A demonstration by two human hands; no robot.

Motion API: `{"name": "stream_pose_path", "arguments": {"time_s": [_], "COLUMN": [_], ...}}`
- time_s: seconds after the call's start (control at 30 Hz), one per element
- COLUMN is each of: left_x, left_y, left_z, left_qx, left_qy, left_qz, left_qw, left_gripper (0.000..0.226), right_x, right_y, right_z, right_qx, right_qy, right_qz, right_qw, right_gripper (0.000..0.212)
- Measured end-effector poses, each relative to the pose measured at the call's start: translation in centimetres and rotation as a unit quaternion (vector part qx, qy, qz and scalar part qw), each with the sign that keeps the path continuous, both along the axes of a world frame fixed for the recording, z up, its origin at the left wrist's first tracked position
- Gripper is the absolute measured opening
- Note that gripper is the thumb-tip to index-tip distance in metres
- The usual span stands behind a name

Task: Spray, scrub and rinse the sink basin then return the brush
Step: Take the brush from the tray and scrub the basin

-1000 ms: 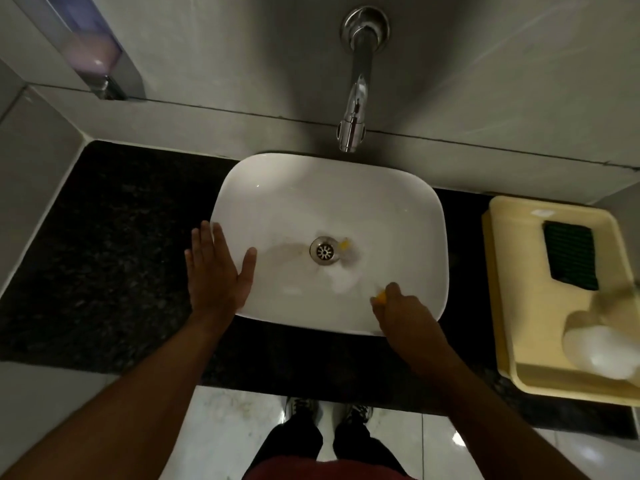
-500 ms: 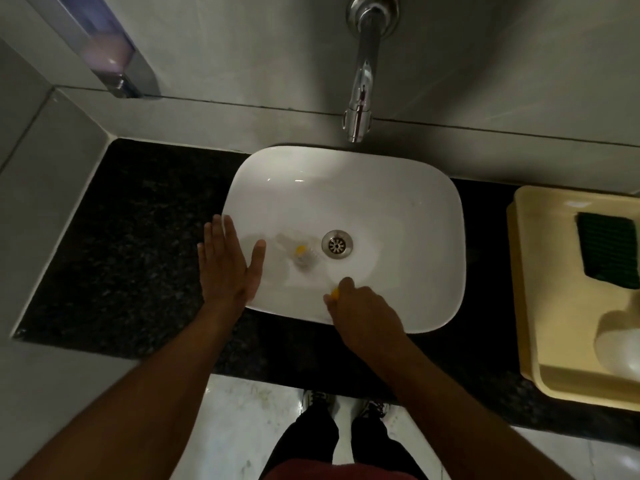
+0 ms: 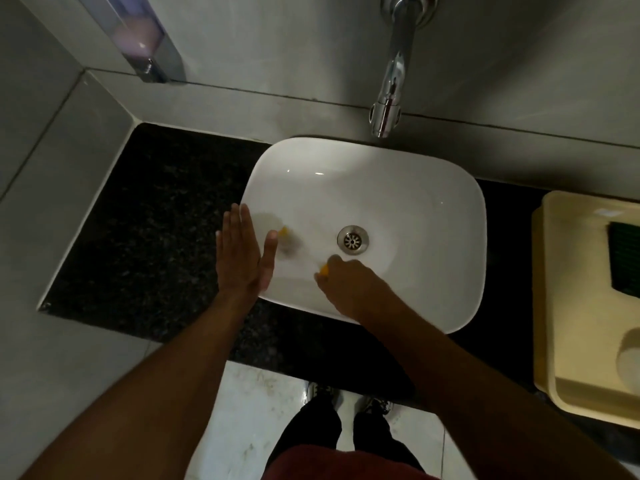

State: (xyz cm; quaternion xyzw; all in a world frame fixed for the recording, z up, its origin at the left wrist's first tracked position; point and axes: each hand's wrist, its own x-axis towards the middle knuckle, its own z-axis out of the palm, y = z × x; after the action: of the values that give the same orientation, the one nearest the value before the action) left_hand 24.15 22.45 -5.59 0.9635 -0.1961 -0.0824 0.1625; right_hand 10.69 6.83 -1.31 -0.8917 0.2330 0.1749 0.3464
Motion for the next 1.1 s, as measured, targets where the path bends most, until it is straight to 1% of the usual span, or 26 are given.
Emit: {"name": "stream_pose_path", "arguments": {"time_s": [0.03, 0.1, 0.17, 0.27, 0.3, 0.33, 0.4, 0.43, 0.47, 0.53, 0.57, 0.67, 0.7, 0.8, 0.83, 0.93, 1.03, 1.1], "left_x": [0.0, -0.1, -0.1, -0.2, -0.1, -0.2, 0.0, 0.0, -0.1, -0.1, -0.1, 0.0, 0.0, 0.0, -0.1, -0.1, 0.0, 0.1], "left_y": [0.0, -0.1, -0.1, 0.0, 0.0, 0.0, 0.0, -0.1, -0.1, 0.0, 0.0, 0.0, 0.0, 0.0, 0.1, 0.1, 0.1, 0.2], "left_z": [0.0, 0.1, 0.1, 0.3, 0.2, 0.2, 0.0, 0.0, 0.0, 0.2, 0.2, 0.1, 0.1, 0.1, 0.1, 0.1, 0.1, -0.1], "left_qx": [-0.007, -0.016, -0.021, -0.021, -0.020, -0.017, -0.014, -0.013, -0.014, -0.018, -0.019, -0.020, -0.020, -0.029, -0.031, -0.033, -0.032, -0.028], "left_qy": [0.002, -0.002, -0.005, 0.000, 0.001, 0.001, -0.001, 0.003, 0.006, 0.000, -0.002, -0.005, -0.004, 0.001, -0.001, -0.009, -0.010, -0.004], "left_qz": [-0.002, -0.002, 0.000, 0.001, 0.000, 0.001, 0.005, 0.004, 0.003, 0.004, 0.001, 0.000, 0.001, 0.002, 0.002, 0.004, 0.005, 0.002], "left_qw": [1.000, 1.000, 1.000, 1.000, 1.000, 1.000, 1.000, 1.000, 1.000, 1.000, 1.000, 1.000, 1.000, 1.000, 1.000, 0.999, 0.999, 1.000], "left_gripper": [0.087, 0.089, 0.088, 0.088, 0.088, 0.089, 0.089, 0.089, 0.089, 0.089, 0.088, 0.087, 0.088, 0.088, 0.088, 0.088, 0.088, 0.088], "right_x": [-0.8, -1.0, -0.4, -1.4, -1.8, -1.5, 0.1, 0.8, 1.0, 0.2, -0.4, -1.0, -1.2, -2.1, -2.4, -1.6, -1.4, -1.3], "right_y": [-1.1, -3.7, -4.7, -3.2, -3.3, -4.0, -5.1, -5.1, -4.8, -4.7, -5.6, -9.0, -9.2, -8.9, -9.1, -10.0, -10.6, -11.9], "right_z": [-0.3, -0.9, -1.2, -1.5, -1.6, -1.6, -1.1, -0.8, -0.7, -0.7, -0.5, 0.1, 0.2, 0.5, 0.6, 0.9, 0.9, 1.6], "right_qx": [-0.012, -0.037, -0.053, -0.034, -0.039, -0.054, -0.082, -0.084, -0.078, -0.054, -0.044, -0.066, -0.071, -0.044, -0.045, -0.070, -0.067, -0.072], "right_qy": [0.017, 0.057, 0.040, 0.024, 0.027, 0.028, -0.002, -0.010, -0.008, 0.027, 0.045, 0.045, 0.046, 0.084, 0.091, 0.072, 0.114, 0.150], "right_qz": [-0.001, -0.036, -0.045, 0.044, 0.057, 0.046, 0.009, 0.009, 0.032, 0.092, 0.098, 0.025, 0.027, 0.108, 0.110, 0.057, 0.117, 0.117], "right_qw": [1.000, 0.997, 0.997, 0.998, 0.997, 0.997, 0.997, 0.996, 0.996, 0.994, 0.993, 0.996, 0.996, 0.990, 0.989, 0.993, 0.984, 0.979], "right_gripper": [0.024, 0.028, 0.034, 0.038, 0.040, 0.043, 0.046, 0.046, 0.045, 0.041, 0.039, 0.034, 0.033, 0.032, 0.032, 0.037, 0.034, 0.033]}}
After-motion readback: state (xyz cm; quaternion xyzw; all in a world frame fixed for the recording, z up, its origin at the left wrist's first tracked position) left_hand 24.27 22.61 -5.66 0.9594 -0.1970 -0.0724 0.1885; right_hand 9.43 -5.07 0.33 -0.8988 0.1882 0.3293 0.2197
